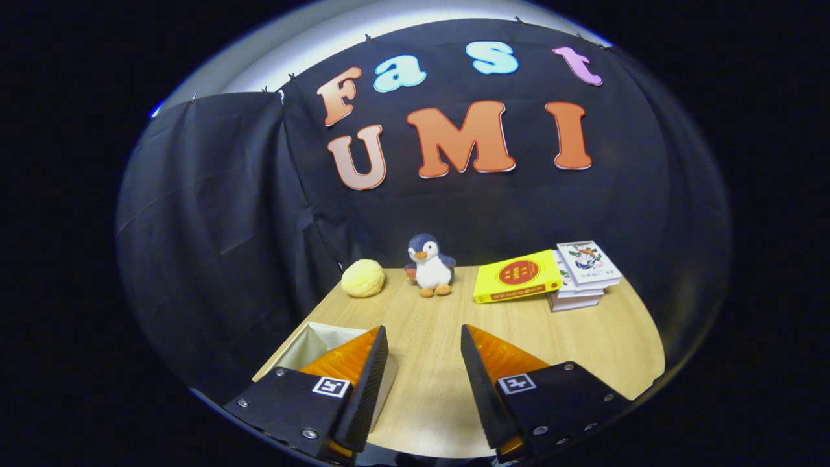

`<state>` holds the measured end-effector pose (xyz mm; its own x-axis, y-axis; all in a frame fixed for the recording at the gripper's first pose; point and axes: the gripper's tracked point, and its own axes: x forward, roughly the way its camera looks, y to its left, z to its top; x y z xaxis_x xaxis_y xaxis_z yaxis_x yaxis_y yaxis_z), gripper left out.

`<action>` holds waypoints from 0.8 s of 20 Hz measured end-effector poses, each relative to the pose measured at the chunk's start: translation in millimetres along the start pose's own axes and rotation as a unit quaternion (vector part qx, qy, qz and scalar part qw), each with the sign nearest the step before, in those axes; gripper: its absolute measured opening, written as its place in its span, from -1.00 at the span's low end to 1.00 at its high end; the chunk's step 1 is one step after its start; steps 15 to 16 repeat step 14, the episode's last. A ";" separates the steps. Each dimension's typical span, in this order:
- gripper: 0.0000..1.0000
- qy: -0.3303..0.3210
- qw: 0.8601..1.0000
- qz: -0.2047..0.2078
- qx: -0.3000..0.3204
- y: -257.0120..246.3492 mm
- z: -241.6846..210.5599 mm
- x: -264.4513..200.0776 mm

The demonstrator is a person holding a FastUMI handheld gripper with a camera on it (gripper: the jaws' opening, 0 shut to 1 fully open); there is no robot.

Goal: Open the storage box then place both shoes into the box .Put the left shoe in first, then the right shoe, with the right side of both shoes facing outward in a uniform manner.

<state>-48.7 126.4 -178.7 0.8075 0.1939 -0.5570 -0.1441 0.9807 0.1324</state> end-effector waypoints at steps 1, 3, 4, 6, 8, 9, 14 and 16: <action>0.44 -0.014 1.000 -0.004 -0.004 -8.4 8.5 -6.0; 0.64 -0.043 0.999 -0.010 -0.008 -23.4 25.1 -15.0; 0.74 -0.057 0.998 -0.012 -0.013 -30.7 32.9 -18.6; 0.81 -0.079 0.996 -0.019 -0.027 -46.3 46.5 -26.8; 0.81 -0.103 0.994 -0.022 -0.040 -58.4 60.1 -35.3; 0.81 -0.115 0.992 -0.023 -0.046 -61.8 65.9 -39.5; 0.90 -0.172 0.981 -0.042 -0.077 -82.4 90.5 -46.8; 0.90 -0.172 0.981 -0.042 -0.077 -82.4 90.5 -46.8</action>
